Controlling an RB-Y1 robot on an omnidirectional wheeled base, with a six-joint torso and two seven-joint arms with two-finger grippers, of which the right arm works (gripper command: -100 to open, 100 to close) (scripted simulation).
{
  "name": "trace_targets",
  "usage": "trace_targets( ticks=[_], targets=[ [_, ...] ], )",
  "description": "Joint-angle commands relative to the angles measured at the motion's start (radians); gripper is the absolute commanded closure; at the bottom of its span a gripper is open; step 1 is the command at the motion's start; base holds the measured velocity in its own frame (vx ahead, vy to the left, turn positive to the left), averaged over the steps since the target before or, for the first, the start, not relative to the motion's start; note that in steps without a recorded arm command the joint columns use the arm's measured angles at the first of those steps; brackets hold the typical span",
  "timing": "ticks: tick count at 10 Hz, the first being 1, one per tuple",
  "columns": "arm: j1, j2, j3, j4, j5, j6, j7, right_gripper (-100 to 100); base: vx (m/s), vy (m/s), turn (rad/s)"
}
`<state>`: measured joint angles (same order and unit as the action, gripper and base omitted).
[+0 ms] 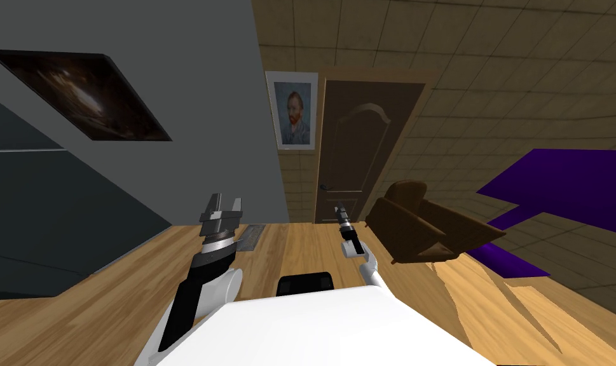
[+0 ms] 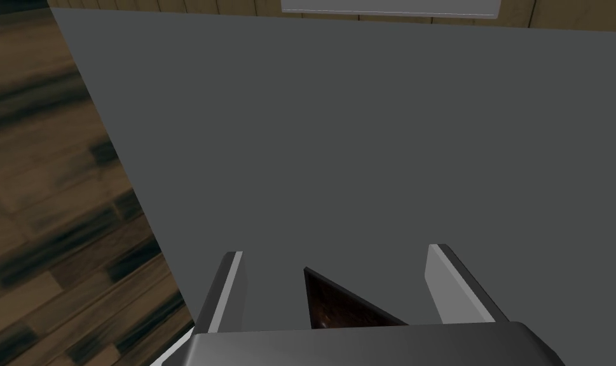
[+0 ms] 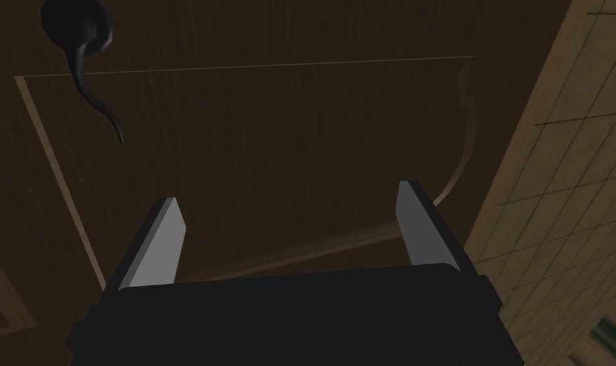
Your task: Pull the door open
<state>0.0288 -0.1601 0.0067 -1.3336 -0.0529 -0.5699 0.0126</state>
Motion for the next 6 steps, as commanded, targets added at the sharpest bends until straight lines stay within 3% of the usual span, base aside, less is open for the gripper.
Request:
trace_targets(
  ticks=[1,6],
  targets=[
    [-0.018,-0.006,0.0,0.05,-0.003,-0.006,-0.006,-100,0.108,-0.003,0.003],
    [-0.086,-0.025,-0.003,0.212,-0.014,-0.035,-0.023,-100,0.1,-0.002,0.002]
  ],
)
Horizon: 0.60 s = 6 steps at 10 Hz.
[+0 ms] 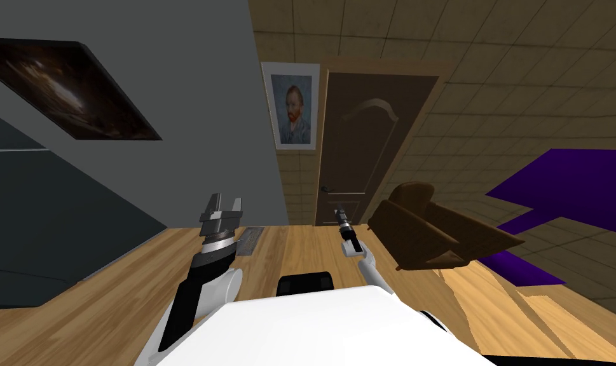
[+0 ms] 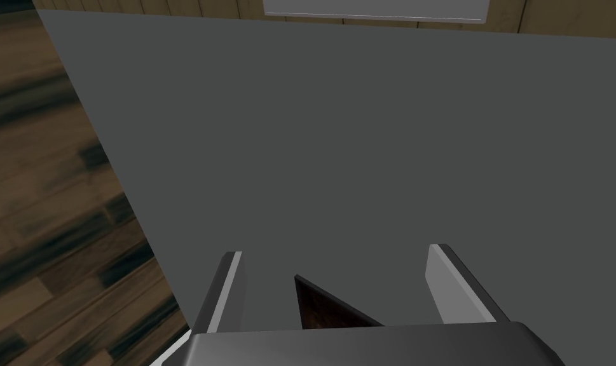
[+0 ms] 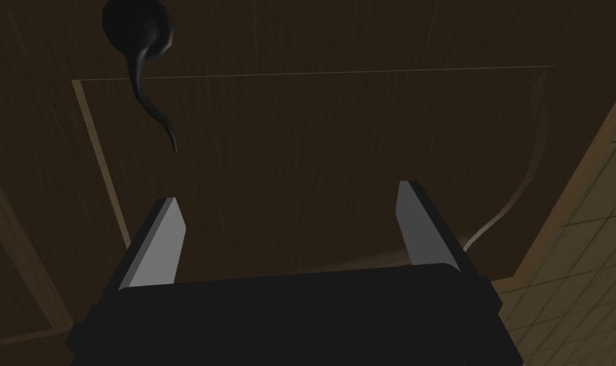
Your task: Pull the door open
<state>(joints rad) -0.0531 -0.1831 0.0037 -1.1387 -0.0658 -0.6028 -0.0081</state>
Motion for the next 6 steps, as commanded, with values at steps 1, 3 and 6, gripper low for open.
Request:
trace_targets(
  ticks=[1,3,6],
  targets=[
    [-0.017,-0.005,0.0,0.048,-0.003,-0.008,-0.005,-100,0.102,-0.015,0.001],
    [-0.043,-0.012,-0.001,0.11,-0.007,-0.019,-0.012,-100,0.098,-0.013,0.003],
    [-0.08,-0.022,-0.003,0.196,-0.013,-0.035,-0.02,-100,0.095,-0.005,0.002]
  ],
)
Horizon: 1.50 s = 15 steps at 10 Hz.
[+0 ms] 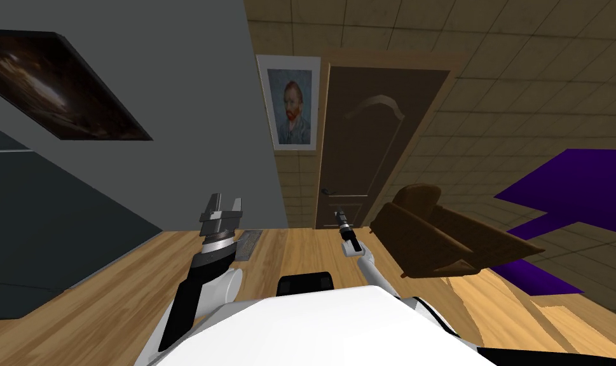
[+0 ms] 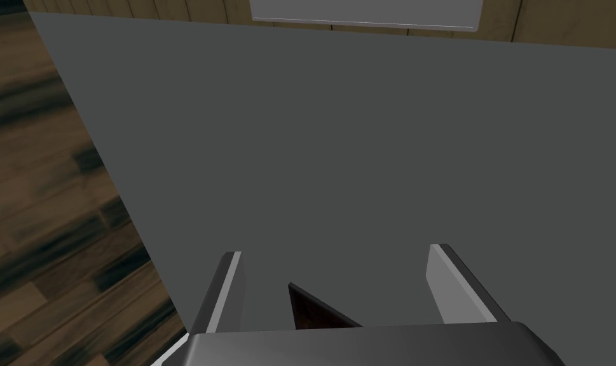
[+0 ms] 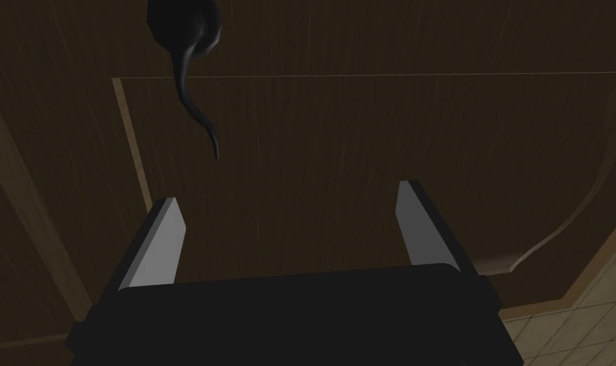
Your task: Pull the door open
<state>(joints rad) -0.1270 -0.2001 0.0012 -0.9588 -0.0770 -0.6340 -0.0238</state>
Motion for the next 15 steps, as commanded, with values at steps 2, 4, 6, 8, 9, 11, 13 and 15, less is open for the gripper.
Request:
trace_targets(
  ticks=[2,4,6,8,9,11,13,15],
  targets=[
    [-0.029,-0.011,-0.001,0.073,-0.005,-0.014,-0.011,-100,0.094,0.008,0.001],
    [-0.051,-0.016,-0.002,0.123,-0.009,-0.023,-0.016,-100,0.103,-0.011,0.003],
    [-0.071,-0.021,-0.003,0.171,-0.012,-0.031,-0.021,-100,0.125,0.001,0.001],
    [-0.09,-0.026,-0.003,0.216,-0.015,-0.039,-0.025,-100,0.071,-0.006,0.002],
    [-0.098,-0.028,-0.004,0.235,-0.016,-0.043,-0.027,-100,0.076,-0.019,0.001],
    [-0.122,-0.034,-0.005,0.293,-0.02,-0.053,-0.033,-100,0.126,0.005,0.002],
    [-0.133,-0.037,-0.005,0.319,-0.021,-0.058,-0.036,-100,0.092,0.001,0.001],
    [-0.158,-0.043,-0.006,0.378,-0.025,-0.068,-0.042,-100,0.131,0.001,0.001]
  ],
)
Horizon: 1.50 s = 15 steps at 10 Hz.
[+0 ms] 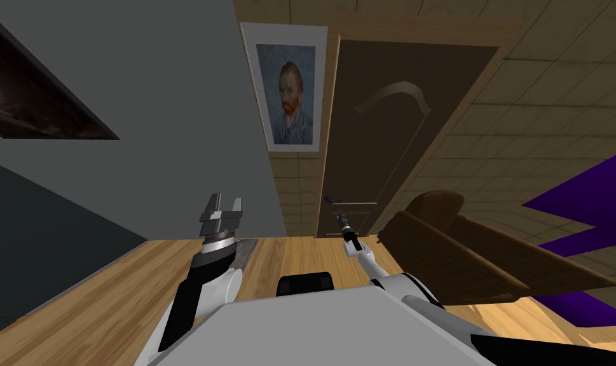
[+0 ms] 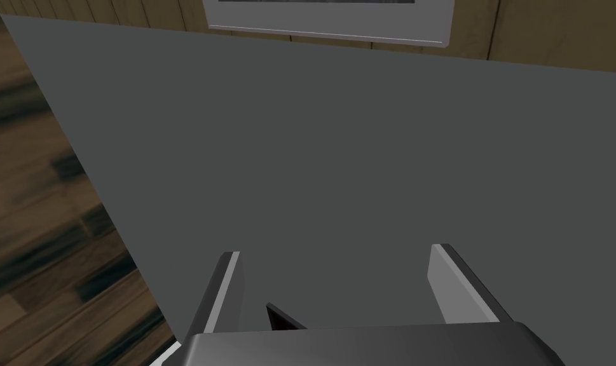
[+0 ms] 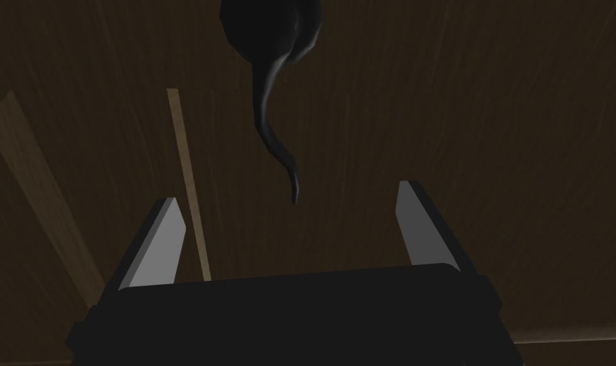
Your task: Pull the door open
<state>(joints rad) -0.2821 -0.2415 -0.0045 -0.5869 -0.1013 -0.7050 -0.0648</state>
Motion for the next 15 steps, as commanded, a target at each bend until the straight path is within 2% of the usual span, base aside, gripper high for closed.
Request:
trace_targets(
  ticks=[1,2,4,5,6,7,8,9,10,11,12,13,14,15],
  targets=[
    [0.0,0.0,0.0,0.0,0.0,0.0,0.0,-100,0.057,-0.004,0.003],
    [0.011,-0.023,-0.007,0.012,-0.006,-0.014,-0.018,-100,0.145,0.038,0.134],
    [0.02,-0.041,-0.013,0.02,-0.011,-0.024,-0.032,-100,0.173,0.035,0.106],
    [0.02,-0.041,-0.013,0.02,-0.011,-0.024,-0.032,-100,0.072,0.016,0.023],
    [0.037,-0.073,-0.022,0.033,-0.019,-0.041,-0.056,-100,0.128,0.028,0.218],
    [0.043,-0.084,-0.026,0.037,-0.022,-0.048,-0.065,-100,0.17,0.025,0.146],
    [0.055,-0.107,-0.033,0.046,-0.028,-0.06,-0.082,-100,0.183,0.05,0.164],
    [0.055,-0.107,-0.033,0.046,-0.028,-0.06,-0.082,-100,0.121,0.04,0.049],
    [0.07,-0.137,-0.042,0.059,-0.036,-0.076,-0.105,-100,0.14,0.051,0.186],
    [0.078,-0.152,-0.047,0.065,-0.04,-0.084,-0.116,-100,0.2,0.019,0.166],
    [0.084,-0.162,-0.05,0.069,-0.043,-0.09,-0.124,-100,0.181,-0.015,0.086],
    [0.076,-0.156,-0.046,0.073,-0.04,-0.087,-0.118,-100,0.073,-0.01,0.016],
    [0.076,-0.156,-0.046,0.073,-0.04,-0.087,-0.118,100,-0.008,0.002,-0.012],
    [0.076,-0.156,-0.046,0.073,-0.04,-0.087,-0.118,100,-0.026,0.002,-0.009]
  ],
)
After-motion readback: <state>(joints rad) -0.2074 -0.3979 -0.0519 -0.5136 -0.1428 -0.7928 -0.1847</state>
